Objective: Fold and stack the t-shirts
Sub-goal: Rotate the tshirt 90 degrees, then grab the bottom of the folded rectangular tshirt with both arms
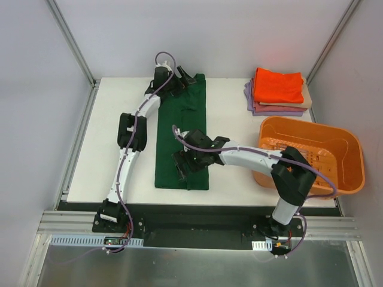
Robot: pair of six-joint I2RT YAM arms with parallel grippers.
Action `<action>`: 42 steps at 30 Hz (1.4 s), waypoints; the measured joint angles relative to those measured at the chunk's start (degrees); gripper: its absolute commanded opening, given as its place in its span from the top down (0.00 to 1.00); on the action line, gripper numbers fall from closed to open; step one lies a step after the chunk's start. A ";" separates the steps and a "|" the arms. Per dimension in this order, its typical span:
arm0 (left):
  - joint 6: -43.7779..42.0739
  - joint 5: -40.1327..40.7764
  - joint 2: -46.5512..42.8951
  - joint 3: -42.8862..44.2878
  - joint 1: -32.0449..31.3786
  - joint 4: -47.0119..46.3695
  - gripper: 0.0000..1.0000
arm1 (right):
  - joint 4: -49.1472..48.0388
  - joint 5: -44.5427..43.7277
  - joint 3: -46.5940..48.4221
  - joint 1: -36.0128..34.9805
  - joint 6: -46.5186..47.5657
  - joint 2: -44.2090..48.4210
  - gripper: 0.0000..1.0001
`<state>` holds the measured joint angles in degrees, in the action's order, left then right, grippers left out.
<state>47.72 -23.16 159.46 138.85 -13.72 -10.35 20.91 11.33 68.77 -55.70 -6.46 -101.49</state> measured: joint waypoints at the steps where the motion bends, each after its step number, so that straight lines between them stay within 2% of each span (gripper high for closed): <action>1: -0.68 -0.39 -0.79 -0.39 0.26 0.68 0.01 | 0.68 -2.10 0.00 0.02 0.09 1.49 0.04; 6: -4.09 -6.25 -11.87 -7.63 1.36 3.06 0.01 | -0.83 -10.99 -1.18 0.11 1.16 12.20 0.04; 10: -8.39 -11.23 -31.21 -21.64 1.77 4.94 0.01 | -4.52 -16.55 -5.70 0.20 2.23 23.50 0.04; 15: -14.43 -14.25 -61.11 -47.25 1.60 4.63 0.01 | -6.40 -19.45 -11.91 2.10 3.23 31.95 0.04; 18: -16.57 -10.29 -78.64 -67.06 1.22 4.15 0.01 | -7.06 -15.91 -16.74 4.20 5.97 33.59 0.04; 21: -17.03 -2.43 -88.96 -82.29 0.85 9.40 0.01 | -7.02 -9.09 -21.22 4.48 10.45 33.83 0.04; 25: -15.80 4.35 -91.65 -94.47 0.98 17.29 0.02 | -7.21 -1.60 -25.81 2.97 17.86 33.83 0.04; 28: -13.94 5.27 -94.68 -102.57 0.87 23.43 0.04 | -7.50 0.61 -28.02 0.39 24.59 33.40 0.04; 32: -11.82 4.37 -100.63 -108.52 -0.76 26.67 0.10 | -9.46 2.21 -28.30 -1.44 31.85 29.03 0.04; 34: -10.91 3.85 -101.59 -110.14 -1.79 26.97 0.17 | -9.97 1.90 -28.26 -2.03 34.29 26.21 0.01; 36: -9.94 3.69 -100.91 -111.73 -2.51 27.06 0.24 | -10.12 1.29 -28.26 -2.67 36.52 23.39 0.07; 42: -7.13 3.50 -94.38 -112.24 -5.73 26.99 0.49 | -10.56 -0.17 -27.85 -4.02 41.62 18.88 0.13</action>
<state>40.60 -19.66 65.08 26.61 -19.44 16.64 10.35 11.16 40.93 -59.72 35.16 -82.61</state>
